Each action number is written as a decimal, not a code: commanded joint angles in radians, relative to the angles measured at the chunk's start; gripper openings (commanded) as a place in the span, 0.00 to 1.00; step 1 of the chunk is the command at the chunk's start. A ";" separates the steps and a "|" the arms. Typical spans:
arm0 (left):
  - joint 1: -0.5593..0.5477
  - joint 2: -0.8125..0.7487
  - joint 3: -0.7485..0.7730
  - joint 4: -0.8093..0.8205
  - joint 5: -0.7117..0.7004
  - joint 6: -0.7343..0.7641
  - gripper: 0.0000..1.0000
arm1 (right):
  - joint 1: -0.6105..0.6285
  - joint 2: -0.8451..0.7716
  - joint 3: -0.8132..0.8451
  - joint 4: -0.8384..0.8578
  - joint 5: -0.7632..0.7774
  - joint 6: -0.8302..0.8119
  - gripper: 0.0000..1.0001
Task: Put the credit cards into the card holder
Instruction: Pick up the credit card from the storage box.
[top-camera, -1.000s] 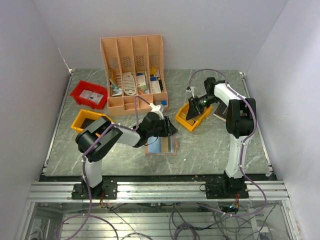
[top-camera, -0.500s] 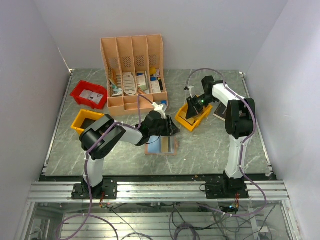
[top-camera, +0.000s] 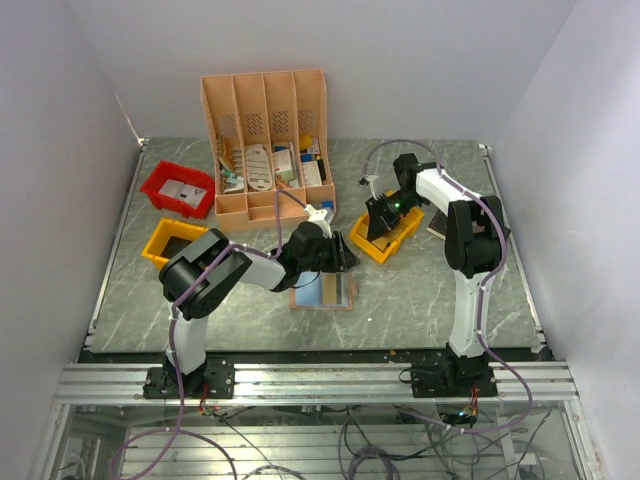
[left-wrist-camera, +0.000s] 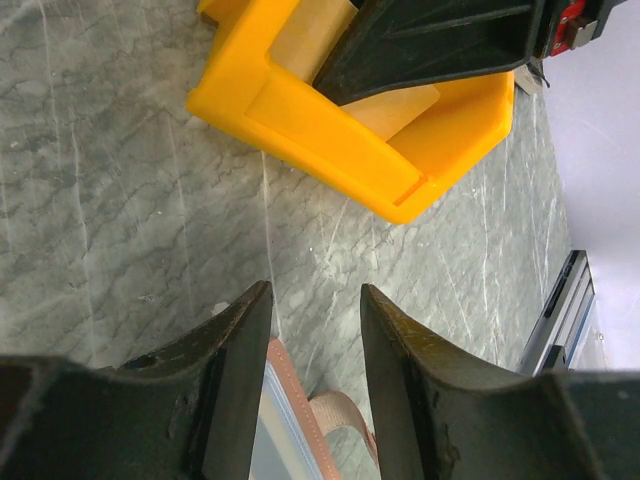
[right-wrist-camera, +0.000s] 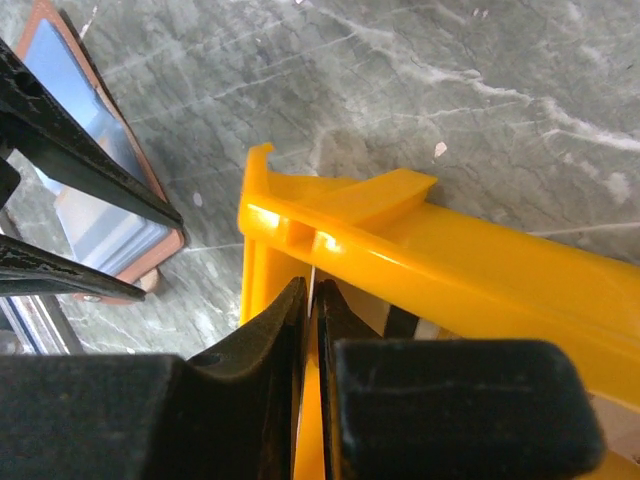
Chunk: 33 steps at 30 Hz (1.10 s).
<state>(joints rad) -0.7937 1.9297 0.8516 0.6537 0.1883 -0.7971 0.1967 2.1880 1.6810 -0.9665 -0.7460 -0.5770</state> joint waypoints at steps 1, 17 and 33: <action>0.005 -0.037 -0.012 0.033 0.021 0.009 0.51 | 0.005 0.032 0.011 0.003 0.009 -0.008 0.05; 0.004 -0.166 -0.115 0.005 -0.002 0.011 0.52 | -0.111 0.047 0.234 -0.157 -0.188 -0.032 0.00; 0.008 -0.217 -0.170 -0.005 -0.030 0.012 0.52 | -0.120 0.119 0.210 -0.188 -0.228 -0.053 0.08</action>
<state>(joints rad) -0.7925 1.7378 0.7002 0.6369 0.1795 -0.7967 0.0780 2.2925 1.9018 -1.1316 -0.9390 -0.6106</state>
